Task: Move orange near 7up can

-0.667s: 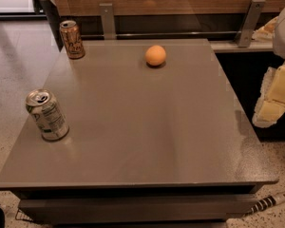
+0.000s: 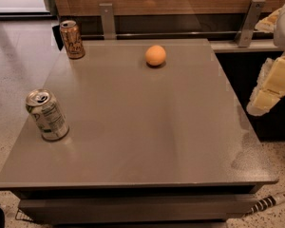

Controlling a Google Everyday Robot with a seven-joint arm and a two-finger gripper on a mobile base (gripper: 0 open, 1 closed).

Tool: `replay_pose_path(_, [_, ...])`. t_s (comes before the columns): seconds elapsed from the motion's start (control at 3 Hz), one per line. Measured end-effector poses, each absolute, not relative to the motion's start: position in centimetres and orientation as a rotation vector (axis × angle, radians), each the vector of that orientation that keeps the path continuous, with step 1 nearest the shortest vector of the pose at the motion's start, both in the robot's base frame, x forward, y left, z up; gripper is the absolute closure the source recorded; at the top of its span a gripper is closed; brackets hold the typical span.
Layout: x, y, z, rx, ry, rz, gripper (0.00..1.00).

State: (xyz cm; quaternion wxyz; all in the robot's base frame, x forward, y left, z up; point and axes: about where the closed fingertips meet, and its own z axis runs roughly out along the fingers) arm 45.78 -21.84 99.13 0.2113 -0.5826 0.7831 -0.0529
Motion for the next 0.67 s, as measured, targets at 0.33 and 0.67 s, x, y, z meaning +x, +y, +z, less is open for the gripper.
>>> replay_pose_path(0.33, [49.0, -22.6, 98.2, -1.451, 2.103, -0.081, 0.00])
replay_pose_path(0.67, [52.5, -21.3, 96.7, -1.316, 1.978, 0.041, 0.00])
